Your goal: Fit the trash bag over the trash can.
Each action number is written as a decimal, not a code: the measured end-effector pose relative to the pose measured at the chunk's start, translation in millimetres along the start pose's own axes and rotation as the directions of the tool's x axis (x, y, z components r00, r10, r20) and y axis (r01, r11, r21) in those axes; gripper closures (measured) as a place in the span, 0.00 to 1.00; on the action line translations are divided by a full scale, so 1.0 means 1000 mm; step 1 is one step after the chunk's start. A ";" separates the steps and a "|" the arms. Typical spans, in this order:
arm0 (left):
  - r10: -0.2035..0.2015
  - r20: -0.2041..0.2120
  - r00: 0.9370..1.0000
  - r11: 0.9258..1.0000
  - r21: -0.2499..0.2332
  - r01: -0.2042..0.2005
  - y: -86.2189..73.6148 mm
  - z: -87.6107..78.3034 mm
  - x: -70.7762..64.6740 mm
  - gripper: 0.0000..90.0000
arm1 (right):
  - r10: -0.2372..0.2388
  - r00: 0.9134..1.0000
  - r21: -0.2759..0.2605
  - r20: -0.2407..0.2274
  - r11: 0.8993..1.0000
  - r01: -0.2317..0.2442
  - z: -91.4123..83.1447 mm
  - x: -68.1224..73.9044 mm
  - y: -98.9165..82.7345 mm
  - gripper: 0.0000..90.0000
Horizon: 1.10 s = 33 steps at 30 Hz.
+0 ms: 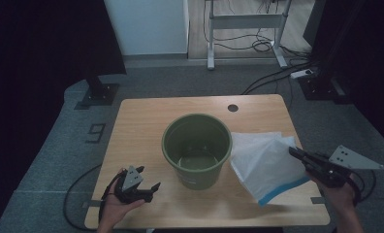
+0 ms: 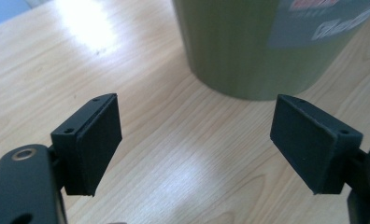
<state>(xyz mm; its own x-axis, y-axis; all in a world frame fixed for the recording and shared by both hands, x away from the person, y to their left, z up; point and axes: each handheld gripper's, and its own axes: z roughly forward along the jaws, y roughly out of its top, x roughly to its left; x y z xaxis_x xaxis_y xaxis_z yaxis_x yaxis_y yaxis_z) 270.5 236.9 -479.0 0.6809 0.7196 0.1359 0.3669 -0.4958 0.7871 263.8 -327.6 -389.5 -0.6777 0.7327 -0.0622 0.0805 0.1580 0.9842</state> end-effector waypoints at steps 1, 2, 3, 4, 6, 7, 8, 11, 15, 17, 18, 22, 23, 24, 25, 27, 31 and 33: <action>0.003 0.002 1.000 1.000 -0.007 -0.003 0.003 -0.002 -0.001 0.19 | 0.004 1.000 -0.001 -0.003 1.000 -0.004 0.000 0.000 0.002 0.99; 0.008 0.006 1.000 1.000 -0.011 -0.007 0.005 -0.004 -0.002 0.19 | 0.007 1.000 -0.003 -0.007 1.000 -0.007 0.000 0.000 0.005 0.99; 0.010 0.010 1.000 1.000 -0.017 -0.010 0.008 -0.006 -0.003 0.19 | 0.010 1.000 -0.004 -0.011 1.000 -0.010 0.000 0.000 0.008 0.99; 0.011 0.013 1.000 1.000 -0.022 -0.011 0.011 -0.009 -0.003 0.19 | 0.013 1.000 -0.005 -0.016 1.000 -0.013 0.000 0.000 0.011 0.99; 0.013 0.018 1.000 1.000 -0.029 -0.012 0.015 -0.013 -0.004 0.19 | 0.015 1.000 0.000 -0.019 1.000 -0.015 0.000 0.001 0.017 0.99; 0.013 0.021 1.000 0.999 -0.034 -0.012 0.018 -0.015 -0.004 0.19 | 0.016 1.000 0.003 -0.023 1.000 -0.016 0.000 0.001 0.021 0.99; 0.012 0.025 1.000 0.999 -0.040 -0.011 0.020 -0.017 -0.004 0.19 | 0.020 0.999 0.001 -0.027 1.000 -0.020 0.000 0.001 0.025 0.99; 0.015 0.038 0.999 0.998 -0.061 -0.013 0.026 -0.022 -0.005 0.19 | 0.035 0.999 -0.005 -0.039 0.999 -0.036 -0.001 0.001 0.038 0.99; 0.026 0.044 0.999 0.997 -0.079 -0.022 0.037 -0.028 -0.006 0.19 | 0.037 0.998 -0.014 -0.048 0.999 -0.038 -0.002 0.004 0.053 0.99; 0.038 0.035 0.999 0.996 -0.083 -0.035 0.043 -0.031 -0.008 0.19 | 0.030 0.998 -0.019 -0.054 0.999 -0.031 -0.001 0.007 0.060 0.99; 0.042 0.036 0.998 0.995 -0.088 -0.039 0.046 -0.033 -0.009 0.19 | 0.024 0.998 -0.019 -0.057 0.999 -0.025 0.000 0.008 0.063 0.99; 0.054 0.047 0.997 0.993 -0.108 -0.049 0.055 -0.039 -0.011 0.19 | 0.010 0.998 -0.026 -0.069 1.000 -0.012 0.003 0.012 0.074 0.99; 0.056 0.049 0.997 0.992 -0.113 -0.051 0.057 -0.041 -0.011 0.19 | 0.007 0.997 -0.027 -0.071 1.000 -0.009 0.004 0.013 0.076 0.99; 0.059 0.052 0.997 0.992 -0.116 -0.053 0.058 -0.042 -0.012 0.19 | 0.003 0.997 -0.030 -0.072 1.000 -0.006 0.004 0.014 0.079 0.99; 0.060 0.052 0.997 0.991 -0.121 -0.054 0.060 -0.044 -0.012 0.19 | 0.000 0.997 -0.033 -0.074 0.999 -0.002 0.004 0.015 0.082 0.99; 0.065 0.054 0.996 0.990 -0.129 -0.057 0.064 -0.048 -0.012 0.19 | -0.006 0.997 -0.040 -0.077 0.999 0.003 0.004 0.016 0.088 0.99; 0.069 0.069 0.995 0.987 -0.148 -0.058 0.070 -0.054 -0.013 0.20 | -0.021 0.997 -0.053 -0.078 0.998 0.017 0.005 0.020 0.101 0.99; 0.063 0.078 0.995 0.986 -0.156 -0.050 0.073 -0.057 -0.012 0.20 | -0.029 0.996 -0.059 -0.081 0.998 0.024 0.006 0.021 0.109 0.99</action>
<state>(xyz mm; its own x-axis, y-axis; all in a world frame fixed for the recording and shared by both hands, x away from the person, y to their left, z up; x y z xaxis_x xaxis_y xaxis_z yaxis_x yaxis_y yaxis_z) 252.9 220.3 -388.9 0.7500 0.6470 0.1376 0.2288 -0.4489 0.8638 262.7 -290.9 -284.6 -0.7369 0.6716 -0.0771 0.0205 0.1363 0.9905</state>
